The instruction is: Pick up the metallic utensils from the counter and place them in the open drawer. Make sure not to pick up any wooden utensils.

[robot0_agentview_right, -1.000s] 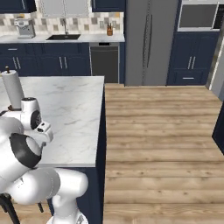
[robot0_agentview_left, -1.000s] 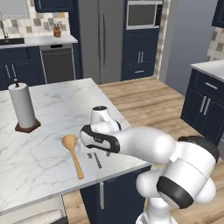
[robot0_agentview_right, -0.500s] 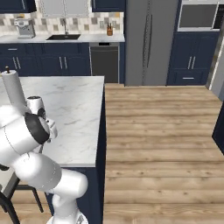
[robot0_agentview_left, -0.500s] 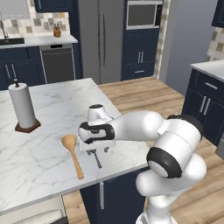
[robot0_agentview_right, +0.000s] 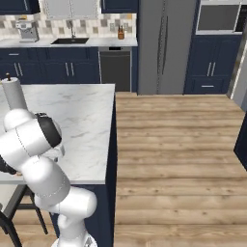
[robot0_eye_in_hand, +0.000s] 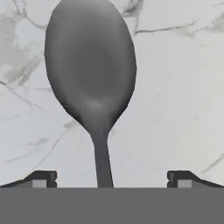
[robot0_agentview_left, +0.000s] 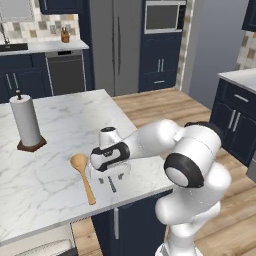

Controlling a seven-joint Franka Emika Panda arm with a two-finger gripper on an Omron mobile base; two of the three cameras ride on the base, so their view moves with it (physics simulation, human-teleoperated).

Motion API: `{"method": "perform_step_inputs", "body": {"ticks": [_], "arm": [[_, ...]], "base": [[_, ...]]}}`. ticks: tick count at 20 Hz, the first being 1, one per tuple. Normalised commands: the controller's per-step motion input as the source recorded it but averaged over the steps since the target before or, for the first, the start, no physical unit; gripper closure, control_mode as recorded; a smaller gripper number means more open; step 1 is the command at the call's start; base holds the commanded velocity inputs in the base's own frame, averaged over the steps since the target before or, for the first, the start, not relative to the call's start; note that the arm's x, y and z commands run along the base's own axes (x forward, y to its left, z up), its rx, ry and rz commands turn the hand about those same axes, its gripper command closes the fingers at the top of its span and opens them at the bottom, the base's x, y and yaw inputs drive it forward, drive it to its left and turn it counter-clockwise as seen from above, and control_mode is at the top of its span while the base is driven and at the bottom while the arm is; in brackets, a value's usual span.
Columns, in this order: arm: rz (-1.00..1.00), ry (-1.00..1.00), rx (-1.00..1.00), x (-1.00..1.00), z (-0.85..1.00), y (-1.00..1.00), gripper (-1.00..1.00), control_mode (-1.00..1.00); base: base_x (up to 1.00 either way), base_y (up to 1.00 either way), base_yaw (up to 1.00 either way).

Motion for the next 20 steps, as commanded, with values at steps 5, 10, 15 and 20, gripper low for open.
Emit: {"method": "perform_step_inputs", "body": {"ticks": [5,10,15,20], "arm": [[0.02,0.0,-0.03,0.02,-0.49,0.05,-1.0,-1.0],[0.0,0.0,0.0,0.0,-0.12,0.1,1.0,-1.0],[0.0,0.0,0.0,0.0,-0.06,0.03,1.0,-1.0],[0.0,0.02,0.0,0.0,-0.01,0.0,1.0,-1.0]], "base": [[0.0,0.0,0.0],[0.0,0.0,0.0],[0.0,0.0,0.0],[0.0,0.0,0.0]]}}
